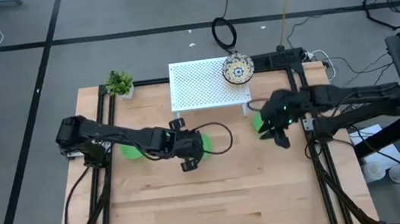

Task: Pick & Place Mini bowls
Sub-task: Put the green bowl on the shelf

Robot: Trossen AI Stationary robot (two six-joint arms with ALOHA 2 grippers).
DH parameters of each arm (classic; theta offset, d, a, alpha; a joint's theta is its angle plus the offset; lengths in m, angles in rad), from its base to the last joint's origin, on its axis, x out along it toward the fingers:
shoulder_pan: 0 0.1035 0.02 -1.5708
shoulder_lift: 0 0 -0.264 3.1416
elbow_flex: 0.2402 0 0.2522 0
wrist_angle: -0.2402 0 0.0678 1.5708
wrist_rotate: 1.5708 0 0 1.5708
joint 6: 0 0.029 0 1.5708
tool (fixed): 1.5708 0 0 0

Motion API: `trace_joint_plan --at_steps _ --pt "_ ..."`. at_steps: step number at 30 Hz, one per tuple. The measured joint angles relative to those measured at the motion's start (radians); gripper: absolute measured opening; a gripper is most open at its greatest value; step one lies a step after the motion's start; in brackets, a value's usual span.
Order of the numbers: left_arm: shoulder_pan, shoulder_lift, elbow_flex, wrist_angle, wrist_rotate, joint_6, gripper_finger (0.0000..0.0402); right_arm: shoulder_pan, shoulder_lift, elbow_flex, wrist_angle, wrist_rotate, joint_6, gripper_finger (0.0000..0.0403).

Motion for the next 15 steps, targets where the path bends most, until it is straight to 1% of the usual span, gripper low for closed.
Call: trace_joint_plan --at_steps 4,6,8,11,13,15 --pt "0.0 0.0 -0.039 0.037 0.0 -0.029 0.0129 0.032 0.002 -0.125 0.049 0.165 -0.041 0.0114" --pt "0.0 0.0 -0.043 0.053 0.0 -0.03 0.0129 0.041 0.017 -0.159 0.04 0.239 -0.038 0.0114" --pt "0.0 0.0 -0.043 0.068 0.0 -0.025 0.0129 0.051 0.036 -0.185 0.027 0.289 -0.019 0.0114" --pt "0.0 0.0 -0.043 0.082 0.0 -0.007 0.0129 0.065 0.072 -0.217 0.025 0.33 0.026 0.0114" --pt "0.0 0.0 -0.043 0.108 0.0 -0.001 0.0129 0.072 0.106 -0.223 0.031 0.334 0.04 0.0114" --pt "0.0 0.0 -0.043 0.129 0.002 0.012 0.0129 0.078 0.142 -0.224 0.039 0.368 0.053 0.0114"
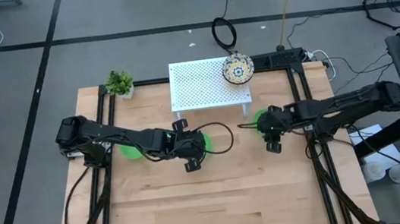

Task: Pick & Place Mini bowls
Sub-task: Put the green bowl on the shelf

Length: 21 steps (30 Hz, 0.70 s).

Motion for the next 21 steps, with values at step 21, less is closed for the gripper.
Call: trace_joint_plan --at_steps 21 --pt "-0.001 0.0 0.001 0.019 0.007 0.015 0.0129 0.004 0.216 -0.046 0.005 -0.077 0.025 0.0114"
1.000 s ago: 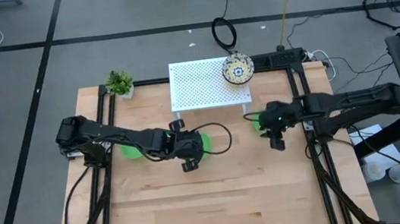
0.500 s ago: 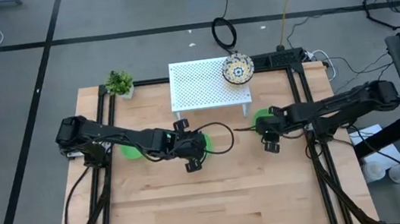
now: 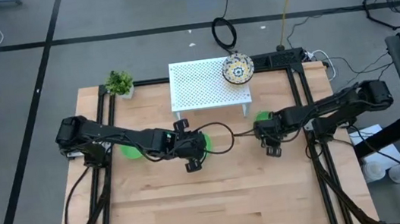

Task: Pick & Place Mini bowls
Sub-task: Put the green bowl on the shelf

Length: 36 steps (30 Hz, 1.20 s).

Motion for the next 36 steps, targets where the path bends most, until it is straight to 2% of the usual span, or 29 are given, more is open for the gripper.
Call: trace_joint_plan --at_steps 4,6,11,18,23,30,34,36 --pt "0.0 0.0 0.0 0.0 0.0 0.002 0.0129 0.036 0.0 0.0 0.001 -0.258 -0.082 0.0114" --pt "0.0 0.0 0.0 0.0 0.0 0.006 0.0129 0.06 0.0 0.0 -0.003 -0.344 -0.097 0.0114" --pt "0.0 0.0 0.0 0.0 0.001 0.006 0.0129 0.111 0.0 0.0 0.003 -0.359 -0.108 0.0114" --pt "0.0 0.0 0.0 0.0 0.001 0.006 0.0129 0.167 0.0 0.0 0.164 -0.373 -0.085 0.0114" --pt "0.0 0.0 0.0 0.0 0.001 0.006 0.0129 0.193 0.0 0.0 0.185 -0.536 -0.093 0.0114" --pt "0.001 0.0 0.0 0.004 -0.003 0.013 0.0129 0.192 -0.027 0.0 0.079 -0.574 0.15 0.0114" --pt "0.001 0.0 0.0 0.03 -0.004 0.023 0.0129 0.176 -0.069 0.0 0.087 -0.652 0.328 0.0114" --pt "0.002 0.0 0.0 0.041 -0.005 0.031 0.0129 0.174 -0.098 0.0 0.097 -0.653 0.389 0.0114"
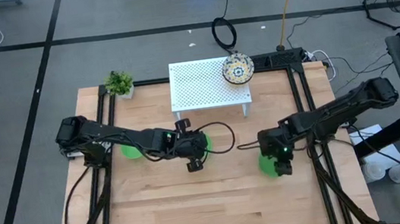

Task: Pick & Place Mini bowls
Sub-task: Put the green bowl on the shelf

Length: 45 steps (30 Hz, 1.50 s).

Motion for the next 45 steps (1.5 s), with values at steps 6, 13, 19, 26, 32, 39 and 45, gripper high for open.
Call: trace_joint_plan --at_steps 6,13,19,26,32,39,45 --pt "0.012 0.0 0.0 -0.001 0.0 0.002 0.0129 -0.033 -0.075 0.0 -0.016 0.028 0.261 0.0114" --pt "0.017 0.0 0.0 -0.002 0.0 0.002 0.0129 -0.036 -0.114 0.0 -0.262 0.224 0.308 0.0114" --pt "0.017 0.0 0.0 -0.003 0.0 0.001 0.0129 -0.036 -0.115 0.0 -0.355 0.366 0.29 0.0114" --pt "0.017 0.0 0.0 -0.003 0.0 0.002 0.0129 -0.039 -0.125 0.004 -0.231 0.336 0.197 0.0114" --pt "0.017 0.0 0.0 0.002 0.0 0.01 0.0129 -0.085 -0.146 0.104 -0.328 0.37 0.054 0.0114" --pt "0.017 0.0 0.0 -0.001 0.0 0.009 0.0129 -0.102 -0.16 0.147 -0.573 0.602 -0.022 0.0114" --pt "0.017 0.0 0.0 -0.004 0.001 0.01 0.0129 -0.1 -0.16 0.068 -0.589 0.524 0.066 0.0114"
